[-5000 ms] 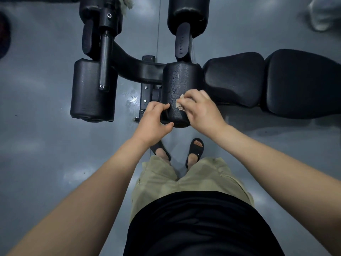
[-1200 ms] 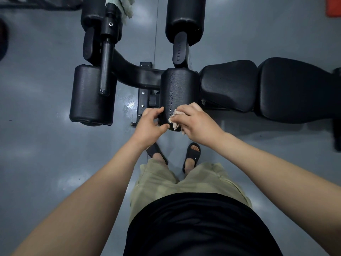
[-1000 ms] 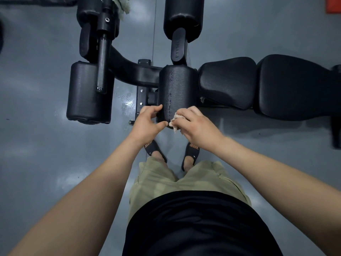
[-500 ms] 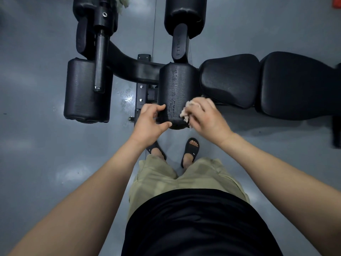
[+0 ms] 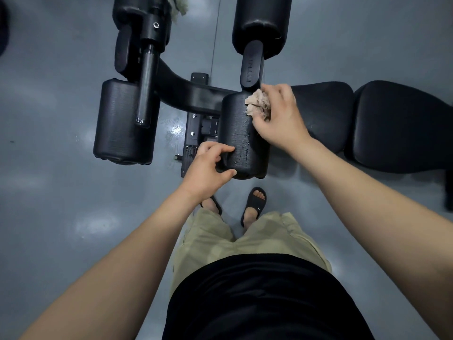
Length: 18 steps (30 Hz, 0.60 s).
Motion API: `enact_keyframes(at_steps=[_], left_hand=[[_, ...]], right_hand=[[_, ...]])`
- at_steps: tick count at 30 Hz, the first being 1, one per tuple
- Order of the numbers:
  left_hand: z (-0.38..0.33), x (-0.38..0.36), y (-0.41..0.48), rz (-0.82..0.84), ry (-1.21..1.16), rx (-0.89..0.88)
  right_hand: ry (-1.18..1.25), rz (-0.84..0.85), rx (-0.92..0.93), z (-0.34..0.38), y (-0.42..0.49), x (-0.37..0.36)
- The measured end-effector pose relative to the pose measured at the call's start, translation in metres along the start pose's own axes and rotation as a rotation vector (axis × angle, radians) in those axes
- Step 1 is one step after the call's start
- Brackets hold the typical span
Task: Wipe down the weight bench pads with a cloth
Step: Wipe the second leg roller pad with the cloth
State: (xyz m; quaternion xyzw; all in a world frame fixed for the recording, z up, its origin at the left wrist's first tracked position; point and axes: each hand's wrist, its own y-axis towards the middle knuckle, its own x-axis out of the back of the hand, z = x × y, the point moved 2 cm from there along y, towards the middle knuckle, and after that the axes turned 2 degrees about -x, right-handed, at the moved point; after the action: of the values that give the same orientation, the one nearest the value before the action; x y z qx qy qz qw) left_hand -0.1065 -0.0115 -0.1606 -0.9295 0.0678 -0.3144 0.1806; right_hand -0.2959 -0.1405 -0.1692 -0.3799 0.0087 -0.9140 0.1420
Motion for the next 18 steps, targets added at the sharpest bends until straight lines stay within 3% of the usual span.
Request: enact_keyframes(at_steps=[11, 18], left_hand=[[0.0, -0.001, -0.002, -0.042, 0.064, 0.059], [0.009, -0.003, 0.003, -0.014, -0.088, 0.079]], right_hand=[[-0.152, -0.013, 0.116, 0.017, 0.031, 0.003], [-0.219, 0.018, 0.264, 0.015, 0.009, 0.001]])
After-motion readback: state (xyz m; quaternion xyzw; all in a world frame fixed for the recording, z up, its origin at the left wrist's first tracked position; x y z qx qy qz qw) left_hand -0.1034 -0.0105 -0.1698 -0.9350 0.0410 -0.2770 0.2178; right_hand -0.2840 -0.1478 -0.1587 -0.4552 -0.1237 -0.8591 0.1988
